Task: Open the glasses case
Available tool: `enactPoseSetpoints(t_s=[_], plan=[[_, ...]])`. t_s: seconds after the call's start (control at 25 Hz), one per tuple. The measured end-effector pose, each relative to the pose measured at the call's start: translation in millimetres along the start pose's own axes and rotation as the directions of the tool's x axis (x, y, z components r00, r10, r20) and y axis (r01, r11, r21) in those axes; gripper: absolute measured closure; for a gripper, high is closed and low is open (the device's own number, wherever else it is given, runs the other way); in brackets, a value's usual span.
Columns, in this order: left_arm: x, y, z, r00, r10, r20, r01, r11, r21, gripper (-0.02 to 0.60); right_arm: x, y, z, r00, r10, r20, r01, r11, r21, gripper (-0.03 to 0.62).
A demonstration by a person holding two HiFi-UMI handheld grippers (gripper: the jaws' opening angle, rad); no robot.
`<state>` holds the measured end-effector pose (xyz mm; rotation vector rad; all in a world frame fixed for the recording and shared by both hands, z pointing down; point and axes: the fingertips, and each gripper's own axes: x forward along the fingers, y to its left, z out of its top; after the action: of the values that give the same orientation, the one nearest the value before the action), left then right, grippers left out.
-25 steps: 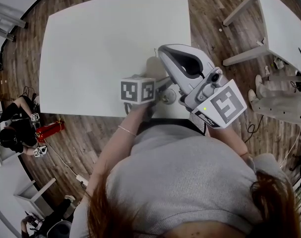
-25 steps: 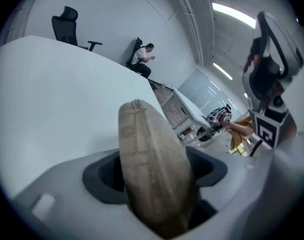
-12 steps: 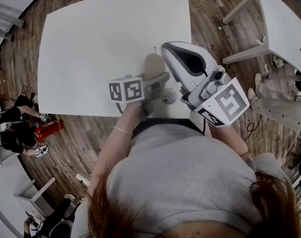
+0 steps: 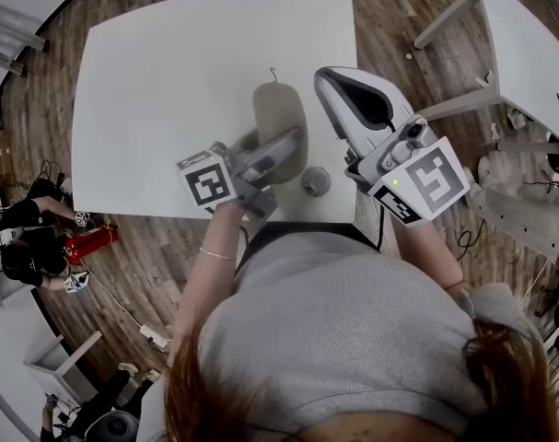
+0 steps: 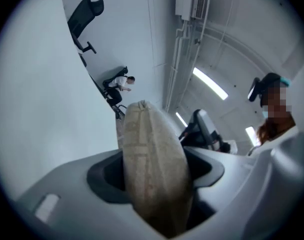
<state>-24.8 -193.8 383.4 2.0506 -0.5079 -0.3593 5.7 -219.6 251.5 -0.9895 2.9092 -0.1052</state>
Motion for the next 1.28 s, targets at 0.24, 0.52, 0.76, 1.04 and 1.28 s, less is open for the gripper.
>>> enactPoseSetpoints(t_s=[0.24,0.52,0.76,1.04,1.28], plan=[[-3,-29,13,0.99,-0.129,0.054,0.13,0.992,-0.003,0.265,13,-22,-7,0.987,0.163,0.016,-0.158,0.918,0.364,0.591],[-9,-69,17,0.953,-0.291,0.083,0.297,0.952,-0.08,0.265,20,-7,-18,0.77,0.63,-0.099,-0.627,0.776,0.069,0.488],[-8,-101,19,0.929,-0.366,0.053,0.369,0.925,-0.091,0.265,22,-1,-73,0.611,0.648,-0.454,-0.769,0.622,-0.146,0.414],[-14,-115,15,0.913,-0.407,0.029,0.407,0.901,-0.153,0.265,36,26,-50,0.685,0.665,-0.299,-0.727,0.651,-0.218,0.442],[-23,-121,15,0.897,-0.441,0.033,0.439,0.879,-0.185,0.265,37,34,-39,0.698,0.666,-0.263,-0.716,0.649,-0.257,0.505]])
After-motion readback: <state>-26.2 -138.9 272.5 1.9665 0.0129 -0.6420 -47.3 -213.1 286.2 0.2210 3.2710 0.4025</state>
